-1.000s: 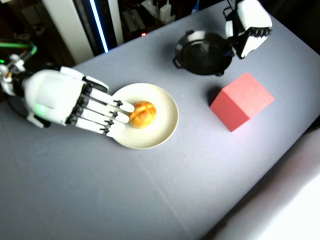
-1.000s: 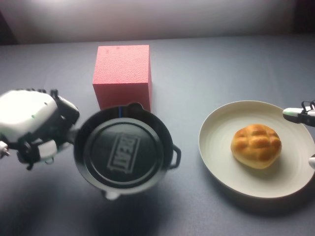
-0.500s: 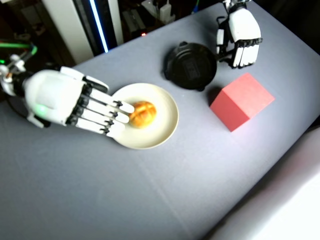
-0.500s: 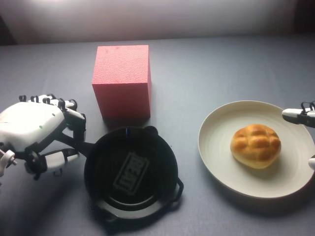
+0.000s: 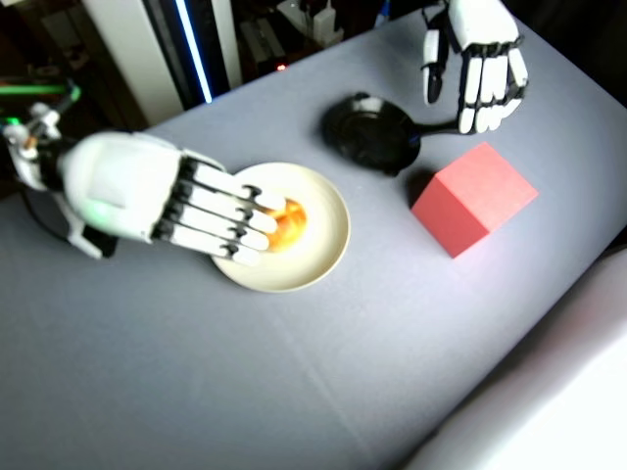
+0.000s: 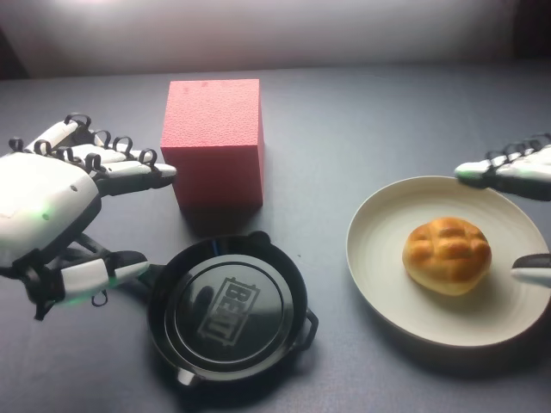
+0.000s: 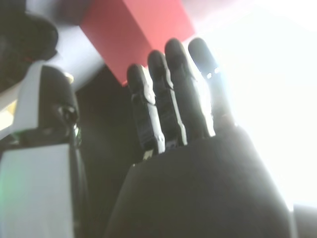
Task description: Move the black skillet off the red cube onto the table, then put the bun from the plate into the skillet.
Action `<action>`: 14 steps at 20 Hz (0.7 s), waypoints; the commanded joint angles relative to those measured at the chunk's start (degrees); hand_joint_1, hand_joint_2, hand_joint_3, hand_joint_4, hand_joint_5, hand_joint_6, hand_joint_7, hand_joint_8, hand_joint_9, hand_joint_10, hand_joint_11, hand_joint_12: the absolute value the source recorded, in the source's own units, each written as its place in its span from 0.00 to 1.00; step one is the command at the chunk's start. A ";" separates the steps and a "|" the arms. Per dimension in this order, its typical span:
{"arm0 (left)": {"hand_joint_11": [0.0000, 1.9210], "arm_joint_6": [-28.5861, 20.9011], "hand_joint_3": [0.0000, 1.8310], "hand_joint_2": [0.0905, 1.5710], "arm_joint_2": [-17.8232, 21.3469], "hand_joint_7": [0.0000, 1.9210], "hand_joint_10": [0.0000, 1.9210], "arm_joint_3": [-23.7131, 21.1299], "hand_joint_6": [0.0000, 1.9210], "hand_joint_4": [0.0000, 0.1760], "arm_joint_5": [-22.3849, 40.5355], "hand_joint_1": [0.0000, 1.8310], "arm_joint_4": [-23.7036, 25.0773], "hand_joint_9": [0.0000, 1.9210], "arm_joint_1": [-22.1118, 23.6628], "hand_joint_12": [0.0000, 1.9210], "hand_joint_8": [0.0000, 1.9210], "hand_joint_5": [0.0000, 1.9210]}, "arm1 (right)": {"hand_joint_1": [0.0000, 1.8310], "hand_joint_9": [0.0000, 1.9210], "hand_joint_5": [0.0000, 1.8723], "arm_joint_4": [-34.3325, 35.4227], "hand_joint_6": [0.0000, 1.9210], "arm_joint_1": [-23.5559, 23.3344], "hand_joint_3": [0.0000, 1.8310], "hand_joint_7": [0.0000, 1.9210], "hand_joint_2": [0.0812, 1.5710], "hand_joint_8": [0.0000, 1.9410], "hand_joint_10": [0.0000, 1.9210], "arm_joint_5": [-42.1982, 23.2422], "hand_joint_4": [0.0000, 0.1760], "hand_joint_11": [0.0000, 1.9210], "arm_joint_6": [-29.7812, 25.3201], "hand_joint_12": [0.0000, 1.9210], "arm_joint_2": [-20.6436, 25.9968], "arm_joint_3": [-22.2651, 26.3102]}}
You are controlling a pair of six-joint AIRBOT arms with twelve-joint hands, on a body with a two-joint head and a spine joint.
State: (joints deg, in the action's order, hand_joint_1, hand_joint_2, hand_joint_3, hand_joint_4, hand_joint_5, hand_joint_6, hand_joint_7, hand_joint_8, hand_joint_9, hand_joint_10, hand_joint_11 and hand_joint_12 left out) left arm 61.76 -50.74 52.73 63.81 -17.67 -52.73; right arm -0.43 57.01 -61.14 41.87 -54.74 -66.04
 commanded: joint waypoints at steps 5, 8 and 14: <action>0.00 0.04 0.00 0.68 2.79 0.20 0.00 -2.19 0.00 0.17 13.10 0.43 3.54 0.19 -0.68 0.54 0.00 0.21 | 0.53 0.25 0.15 -4.33 0.00 -6.22 0.00 0.22 0.63 0.00 0.00 7.87 0.52 0.04 -0.38 0.49 -3.46 -4.37; 0.00 0.00 0.00 0.67 2.81 0.20 0.00 -2.58 0.00 0.04 14.13 0.41 3.82 0.20 -0.98 0.55 0.00 0.21 | 0.58 0.30 0.19 -7.11 0.00 -8.72 0.00 0.28 0.65 0.01 0.01 13.88 0.49 0.04 -0.38 0.53 -5.69 -6.70; 0.00 0.00 0.00 0.67 2.85 0.21 0.00 -2.64 0.00 0.06 14.56 0.43 2.78 0.19 -1.76 0.54 0.00 0.22 | 0.68 0.32 0.52 -7.55 0.42 -11.64 0.00 0.49 0.71 0.65 0.70 13.35 0.00 0.19 -0.38 0.97 -6.69 -7.50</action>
State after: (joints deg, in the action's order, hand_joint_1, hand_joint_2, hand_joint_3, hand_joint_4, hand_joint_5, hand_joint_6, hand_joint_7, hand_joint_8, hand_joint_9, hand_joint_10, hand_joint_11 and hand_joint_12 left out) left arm 61.76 -48.31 50.15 70.74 -15.84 -54.83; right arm -8.88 45.82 -41.76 41.41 -61.58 -73.52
